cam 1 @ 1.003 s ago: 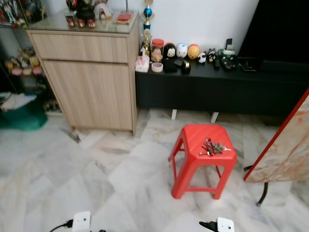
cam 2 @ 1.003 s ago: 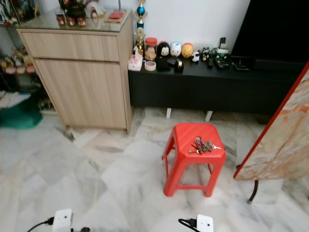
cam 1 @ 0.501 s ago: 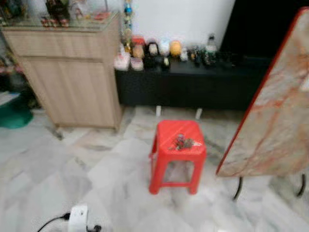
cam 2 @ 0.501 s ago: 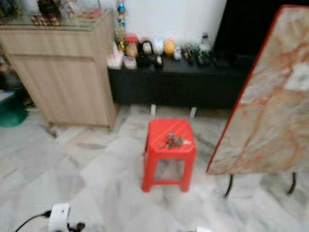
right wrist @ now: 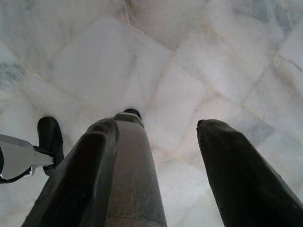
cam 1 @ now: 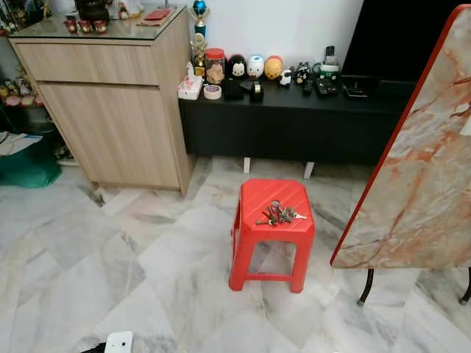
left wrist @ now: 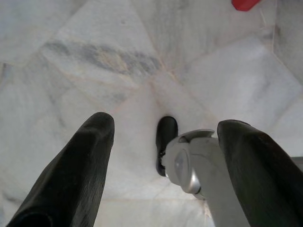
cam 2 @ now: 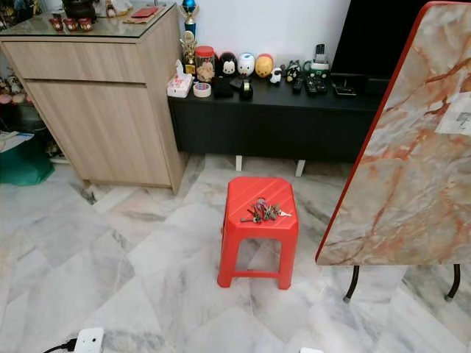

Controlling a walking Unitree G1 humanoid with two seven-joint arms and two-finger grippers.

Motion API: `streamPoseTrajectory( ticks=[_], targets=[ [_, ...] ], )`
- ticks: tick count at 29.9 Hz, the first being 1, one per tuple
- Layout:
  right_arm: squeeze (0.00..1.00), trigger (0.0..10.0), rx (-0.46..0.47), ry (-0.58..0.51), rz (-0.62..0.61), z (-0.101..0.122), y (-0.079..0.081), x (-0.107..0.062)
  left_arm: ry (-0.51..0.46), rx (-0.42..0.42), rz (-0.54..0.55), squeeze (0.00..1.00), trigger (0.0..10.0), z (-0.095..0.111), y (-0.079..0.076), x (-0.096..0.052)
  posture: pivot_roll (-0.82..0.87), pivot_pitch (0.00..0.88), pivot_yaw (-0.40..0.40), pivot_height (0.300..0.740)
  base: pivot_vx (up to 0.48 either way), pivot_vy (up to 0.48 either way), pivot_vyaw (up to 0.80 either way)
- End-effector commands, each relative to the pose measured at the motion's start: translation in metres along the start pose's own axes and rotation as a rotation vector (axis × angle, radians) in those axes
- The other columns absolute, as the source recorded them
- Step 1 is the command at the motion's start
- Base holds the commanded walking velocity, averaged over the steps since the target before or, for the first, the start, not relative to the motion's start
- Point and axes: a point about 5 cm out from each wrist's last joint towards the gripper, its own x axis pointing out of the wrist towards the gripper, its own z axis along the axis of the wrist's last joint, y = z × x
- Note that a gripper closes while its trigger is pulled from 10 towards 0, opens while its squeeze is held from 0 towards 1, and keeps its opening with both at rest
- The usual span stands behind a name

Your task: Hang keys on a hook

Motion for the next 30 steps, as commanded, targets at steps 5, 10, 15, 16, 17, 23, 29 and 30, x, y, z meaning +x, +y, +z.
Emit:
streamPoseTrajectory(
  ticks=[5,10,15,16,17,23,29,30],
  targets=[
    [0.0,10.0,-0.055,0.026,0.036,-0.007,0.009,-0.001,0.03,0.004,0.022,0.0,10.0,-0.011,0.009,-0.004,0.06,0.0,-0.051,0.727,0.299,0.0,0.48],
    [0.0,10.0,-0.132,0.022,0.054,-0.005,0.007,-0.001,0.029,0.004,0.013,0.0,10.0,-0.008,0.007,-0.003,0.07,0.0,-0.011,0.727,0.321,0.0,0.0],
    [0.0,10.0,-0.005,-0.005,0.001,-0.004,0.001,-0.001,0.012,0.042,0.006,0.0,10.0,0.003,0.016,-0.002,0.04,0.0,-0.002,0.727,0.328,0.0,0.0],
    [0.0,10.0,0.014,-0.008,-0.002,-0.004,0.001,-0.001,0.012,0.046,0.007,0.0,10.0,0.004,0.017,-0.002,0.04,0.0,-0.002,0.727,0.33,0.0,0.0],
    [0.0,10.0,0.021,-0.01,-0.003,-0.004,0.001,-0.001,0.012,0.049,0.009,0.0,10.0,0.005,0.018,-0.002,0.04,0.0,-0.002,0.727,0.33,0.0,0.0],
    [0.0,10.0,-0.054,-0.005,0.018,-0.001,0.003,0.0,-0.007,0.05,0.003,0.0,10.0,0.016,0.012,0.002,0.04,0.0,0.02,0.727,0.331,0.0,0.0],
    [0.0,10.0,-0.022,-0.013,0.029,-0.001,0.005,0.0,0.005,0.043,-0.005,0.0,10.0,0.011,0.008,0.001,0.04,0.0,0.021,0.727,0.333,0.0,0.29],
    [0.0,10.0,-0.021,-0.008,0.029,-0.001,0.005,0.0,0.01,0.038,-0.005,0.0,10.0,0.009,0.008,0.001,0.03,0.0,0.022,0.727,0.33,0.0,0.8]
  ],
)
